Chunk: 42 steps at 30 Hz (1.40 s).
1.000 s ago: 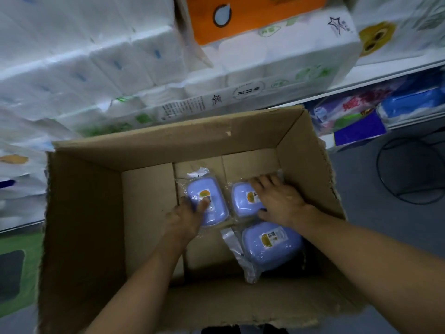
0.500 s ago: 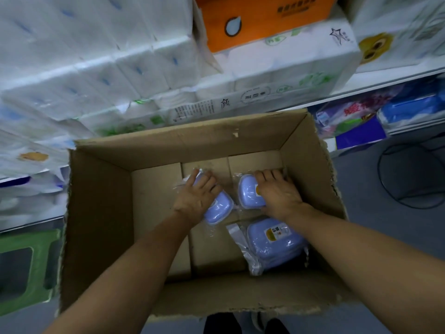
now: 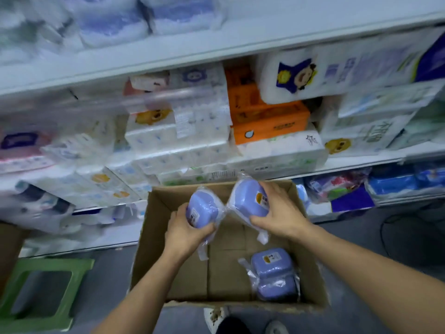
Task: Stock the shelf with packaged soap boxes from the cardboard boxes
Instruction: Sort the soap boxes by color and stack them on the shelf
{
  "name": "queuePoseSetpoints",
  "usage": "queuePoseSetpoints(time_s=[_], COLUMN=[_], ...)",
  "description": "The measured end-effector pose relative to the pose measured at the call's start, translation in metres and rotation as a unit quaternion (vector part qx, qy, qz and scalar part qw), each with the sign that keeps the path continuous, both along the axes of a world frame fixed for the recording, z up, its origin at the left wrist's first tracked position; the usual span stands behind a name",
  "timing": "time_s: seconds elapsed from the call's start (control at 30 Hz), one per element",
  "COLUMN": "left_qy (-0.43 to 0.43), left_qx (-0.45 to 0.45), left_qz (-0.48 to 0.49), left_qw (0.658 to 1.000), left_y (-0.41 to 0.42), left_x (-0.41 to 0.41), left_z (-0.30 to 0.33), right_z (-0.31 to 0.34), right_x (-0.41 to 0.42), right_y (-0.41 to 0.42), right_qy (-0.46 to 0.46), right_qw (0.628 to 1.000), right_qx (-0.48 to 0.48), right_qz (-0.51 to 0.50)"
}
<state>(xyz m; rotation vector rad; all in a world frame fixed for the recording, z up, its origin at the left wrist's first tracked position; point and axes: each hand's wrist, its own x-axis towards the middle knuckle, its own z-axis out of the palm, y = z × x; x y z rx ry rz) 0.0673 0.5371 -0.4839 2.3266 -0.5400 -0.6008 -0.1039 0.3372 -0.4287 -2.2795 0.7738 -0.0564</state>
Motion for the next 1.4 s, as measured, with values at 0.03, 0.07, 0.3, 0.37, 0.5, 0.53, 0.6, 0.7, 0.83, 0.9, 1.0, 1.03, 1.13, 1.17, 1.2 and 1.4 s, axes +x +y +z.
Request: queuePoseSetpoints(time_s=[0.03,0.07,0.3,0.37,0.5,0.53,0.6,0.7,0.83,0.9,1.0,1.03,1.13,1.17,1.2,1.4], left_qy=[-0.008,-0.019,-0.159,-0.201,-0.267,-0.27,-0.265,-0.262,-0.294,-0.317,-0.344,-0.351,-0.376,-0.389,-0.399,-0.383], left_qx=[-0.012,-0.023,-0.078,-0.085,-0.095,-0.101,-0.128,-0.173,-0.213,-0.212,-0.194,-0.183,-0.134,-0.114,-0.098,-0.041], left_qz=[0.006,0.009,0.007,-0.005,-0.016,-0.014,-0.006,-0.001,0.002,0.007,0.002,-0.003,-0.017,-0.021,-0.028,-0.089], left_qw=[1.0,1.0,0.984,0.976,0.959,0.957,0.956,0.949,0.932,0.924,0.919,0.918,0.917,0.914,0.912,0.919], left_y=[0.0,0.001,0.002,0.001,-0.005,-0.006,-0.008,-0.015,-0.032,-0.044,-0.068,-0.077,-0.105,-0.113,-0.121,-0.152], left_x=[0.0,0.0,-0.001,0.01,0.04,0.045,0.06,0.09,0.144,0.177,0.23,0.247,0.289,0.3,0.311,0.355], left_z=[0.019,0.039,0.191,0.232,0.305,0.322,0.35,0.386,0.436,0.464,0.499,0.508,0.523,0.524,0.524,0.514], right_z=[0.016,0.034,0.163,0.198,0.264,0.279,0.308,0.348,0.401,0.426,0.452,0.456,0.46,0.459,0.457,0.428], right_x=[0.001,0.002,0.02,0.033,0.059,0.064,0.078,0.102,0.146,0.174,0.224,0.241,0.291,0.304,0.317,0.361], right_y=[-0.002,-0.003,-0.017,-0.022,-0.032,-0.034,-0.042,-0.058,-0.084,-0.097,-0.118,-0.124,-0.144,-0.148,-0.153,-0.175], right_qy=[-0.022,-0.036,-0.136,-0.153,-0.209,-0.226,-0.255,-0.271,-0.278,-0.271,-0.245,-0.229,-0.166,-0.141,-0.116,-0.03], right_qw=[1.0,0.999,0.987,0.985,0.974,0.971,0.963,0.958,0.95,0.946,0.937,0.935,0.931,0.93,0.93,0.949], right_qx=[0.009,0.017,0.034,0.02,0.008,-0.002,-0.021,-0.057,-0.127,-0.167,-0.242,-0.266,-0.318,-0.332,-0.34,-0.291], right_qz=[0.002,0.009,0.076,0.08,0.084,0.083,0.08,0.08,0.06,0.055,0.054,0.056,0.062,0.068,0.076,0.118])
